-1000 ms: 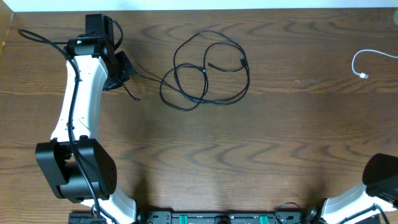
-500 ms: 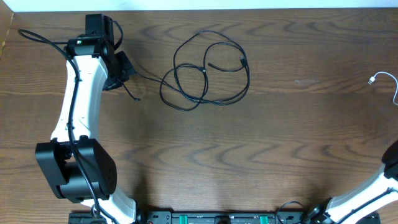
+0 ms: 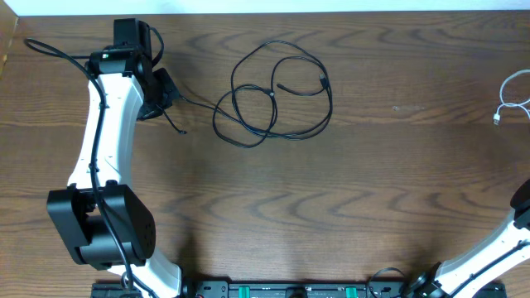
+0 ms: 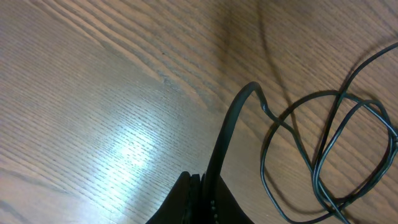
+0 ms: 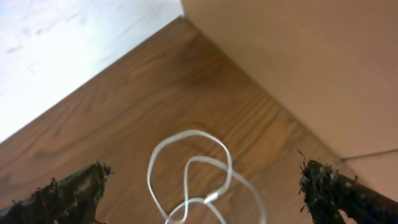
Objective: Untangle cables
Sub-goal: 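Carry the white cable right and drop it at the table edge, then move the right gripper back to the black cables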
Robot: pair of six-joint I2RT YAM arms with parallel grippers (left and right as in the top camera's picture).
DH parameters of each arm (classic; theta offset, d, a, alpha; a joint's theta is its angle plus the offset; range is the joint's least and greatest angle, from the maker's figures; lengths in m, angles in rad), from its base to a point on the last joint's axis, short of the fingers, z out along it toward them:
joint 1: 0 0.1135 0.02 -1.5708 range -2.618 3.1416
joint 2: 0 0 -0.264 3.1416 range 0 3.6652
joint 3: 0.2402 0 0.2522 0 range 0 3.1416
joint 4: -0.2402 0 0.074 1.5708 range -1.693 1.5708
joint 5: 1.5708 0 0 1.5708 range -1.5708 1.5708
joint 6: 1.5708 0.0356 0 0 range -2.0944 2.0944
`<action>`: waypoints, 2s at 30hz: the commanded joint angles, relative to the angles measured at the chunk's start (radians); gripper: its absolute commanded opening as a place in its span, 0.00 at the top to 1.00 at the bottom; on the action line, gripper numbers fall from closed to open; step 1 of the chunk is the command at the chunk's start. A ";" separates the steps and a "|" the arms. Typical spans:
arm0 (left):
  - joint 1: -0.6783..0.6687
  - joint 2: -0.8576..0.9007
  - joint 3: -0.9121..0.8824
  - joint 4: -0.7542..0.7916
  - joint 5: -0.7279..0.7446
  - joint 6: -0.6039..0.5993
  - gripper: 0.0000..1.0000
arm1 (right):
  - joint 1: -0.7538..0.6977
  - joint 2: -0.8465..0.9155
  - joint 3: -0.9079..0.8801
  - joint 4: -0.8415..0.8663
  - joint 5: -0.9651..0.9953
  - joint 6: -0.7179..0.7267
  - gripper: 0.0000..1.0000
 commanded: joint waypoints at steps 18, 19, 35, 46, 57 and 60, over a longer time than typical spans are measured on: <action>-0.001 -0.002 0.013 0.011 0.100 0.004 0.93 | 0.282 -0.236 0.010 -0.313 -0.404 -0.059 0.01; -0.001 -0.002 0.013 0.012 0.104 0.013 0.93 | 0.316 -0.236 0.010 -0.325 -0.403 -0.061 0.01; -0.001 -0.002 0.013 0.040 0.131 0.071 0.92 | 0.736 -0.234 -0.068 -0.369 -0.353 -0.084 0.01; -0.001 -0.002 0.013 0.041 0.131 0.072 0.66 | 0.864 -0.234 -0.249 -0.258 -0.274 -0.031 0.01; -0.001 -0.002 0.013 0.041 0.130 0.072 0.37 | 0.928 -0.234 -0.415 -0.135 -0.271 0.021 0.01; -0.001 -0.002 0.013 0.041 0.131 0.087 0.36 | 0.937 -0.234 -0.432 -0.124 -0.271 0.021 0.01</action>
